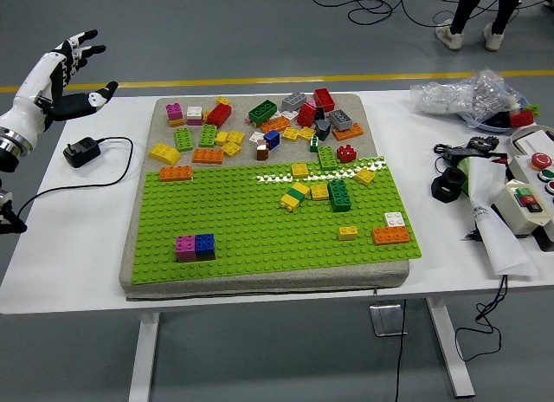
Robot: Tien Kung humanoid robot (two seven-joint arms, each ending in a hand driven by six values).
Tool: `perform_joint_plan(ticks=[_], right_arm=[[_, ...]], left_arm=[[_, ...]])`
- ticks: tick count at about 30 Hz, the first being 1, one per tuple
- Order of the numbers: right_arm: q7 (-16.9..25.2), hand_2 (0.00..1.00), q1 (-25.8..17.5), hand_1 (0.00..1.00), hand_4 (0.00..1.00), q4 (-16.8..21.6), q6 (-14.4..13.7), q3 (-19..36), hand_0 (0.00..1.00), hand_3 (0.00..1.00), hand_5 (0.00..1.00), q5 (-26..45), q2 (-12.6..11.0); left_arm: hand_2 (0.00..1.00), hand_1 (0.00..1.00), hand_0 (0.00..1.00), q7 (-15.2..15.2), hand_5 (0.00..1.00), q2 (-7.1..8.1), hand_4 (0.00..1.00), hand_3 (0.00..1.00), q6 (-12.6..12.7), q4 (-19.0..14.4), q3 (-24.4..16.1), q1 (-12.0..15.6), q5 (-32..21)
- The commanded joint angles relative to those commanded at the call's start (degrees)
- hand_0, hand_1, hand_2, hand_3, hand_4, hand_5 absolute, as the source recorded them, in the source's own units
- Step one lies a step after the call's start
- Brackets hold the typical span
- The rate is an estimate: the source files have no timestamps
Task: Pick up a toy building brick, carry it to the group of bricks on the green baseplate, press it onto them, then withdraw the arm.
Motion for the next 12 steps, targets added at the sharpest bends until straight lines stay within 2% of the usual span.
perform_joint_plan(ticks=[2, 3, 8, 9, 12], right_arm=[[-0.01, 0.718, 0.02, 0.676, 0.998, 0.00, -0.01, -0.03, 0.761, 0.737, 0.683, 0.11, 0.02], [-0.02, 0.718, 0.03, 0.676, 0.998, 0.00, -0.01, -0.06, 0.761, 0.737, 0.683, 0.18, 0.02], [0.00, 0.718, 0.09, 0.676, 0.998, 0.00, -0.04, -0.06, 0.761, 0.737, 0.683, 0.24, -0.02], [-0.01, 0.718, 0.11, 0.676, 0.998, 0.00, -0.03, -0.07, 0.761, 0.737, 0.683, 0.24, -0.04], [-0.01, 0.718, 0.11, 0.676, 0.998, 0.00, -0.03, -0.08, 0.761, 0.737, 0.683, 0.25, -0.07]], left_arm=[[0.804, 0.973, 0.953, 0.07, 0.002, -0.04, 0.546, 0.882, 0.11, 0.15, 0.10, -0.08, -0.78], [0.770, 0.934, 0.923, 0.13, 0.002, -0.07, 0.512, 0.845, 0.11, 0.20, 0.12, -0.12, -1.02], [0.770, 0.934, 0.923, 0.29, 0.002, -0.14, 0.512, 0.845, 0.12, 0.30, 0.16, -0.18, -2.01], [0.759, 0.922, 0.912, 0.31, 0.002, -0.17, 0.340, 0.835, 0.10, 0.32, 0.14, -0.20, -2.09], [0.759, 0.922, 0.912, 0.39, 0.002, -0.20, 0.340, 0.835, 0.07, 0.33, 0.16, -0.20, -2.18]])
